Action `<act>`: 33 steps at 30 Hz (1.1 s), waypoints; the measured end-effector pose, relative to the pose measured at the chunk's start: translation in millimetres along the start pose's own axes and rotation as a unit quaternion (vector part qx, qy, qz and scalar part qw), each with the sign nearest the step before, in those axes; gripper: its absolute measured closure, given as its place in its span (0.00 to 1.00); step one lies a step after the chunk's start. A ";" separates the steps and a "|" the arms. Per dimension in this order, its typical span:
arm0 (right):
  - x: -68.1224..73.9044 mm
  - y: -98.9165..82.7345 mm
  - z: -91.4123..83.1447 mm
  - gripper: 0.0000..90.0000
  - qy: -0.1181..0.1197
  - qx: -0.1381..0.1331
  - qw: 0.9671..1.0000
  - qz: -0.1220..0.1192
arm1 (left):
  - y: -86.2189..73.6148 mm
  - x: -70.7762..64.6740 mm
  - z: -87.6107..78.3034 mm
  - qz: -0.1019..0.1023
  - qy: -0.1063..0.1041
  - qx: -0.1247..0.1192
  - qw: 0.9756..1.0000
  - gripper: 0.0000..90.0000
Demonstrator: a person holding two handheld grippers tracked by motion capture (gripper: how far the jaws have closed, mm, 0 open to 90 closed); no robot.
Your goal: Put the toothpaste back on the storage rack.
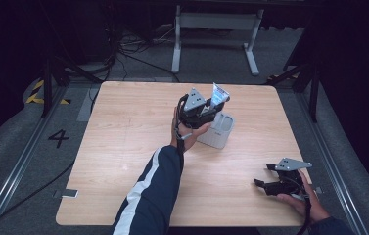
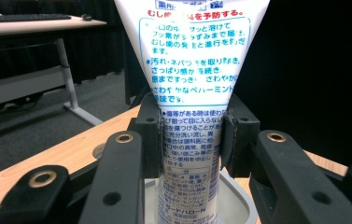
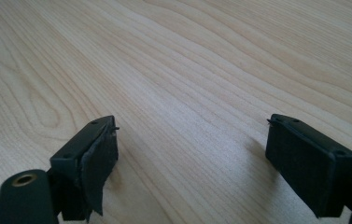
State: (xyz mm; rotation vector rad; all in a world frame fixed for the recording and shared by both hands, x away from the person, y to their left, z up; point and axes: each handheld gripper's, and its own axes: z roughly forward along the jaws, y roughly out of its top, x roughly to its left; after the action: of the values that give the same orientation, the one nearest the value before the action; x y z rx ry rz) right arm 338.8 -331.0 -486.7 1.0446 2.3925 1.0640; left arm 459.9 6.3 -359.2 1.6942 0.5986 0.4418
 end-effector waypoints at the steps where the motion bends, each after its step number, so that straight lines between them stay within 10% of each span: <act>1: 0.0 0.0 0.0 0.19 0.000 0.000 1.000 0.000 | 0.2 0.0 -0.1 0.002 0.005 0.000 1.000 0.73; 33: 0.1 0.0 0.0 0.19 0.001 0.000 1.000 -0.001 | -33.7 8.8 5.3 -0.010 0.012 0.032 0.999 0.72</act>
State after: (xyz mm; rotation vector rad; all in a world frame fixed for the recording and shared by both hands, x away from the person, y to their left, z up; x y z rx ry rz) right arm 338.7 -330.9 -486.8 1.0414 2.3943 1.0655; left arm 465.0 12.3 -393.6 1.7443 0.6526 0.4323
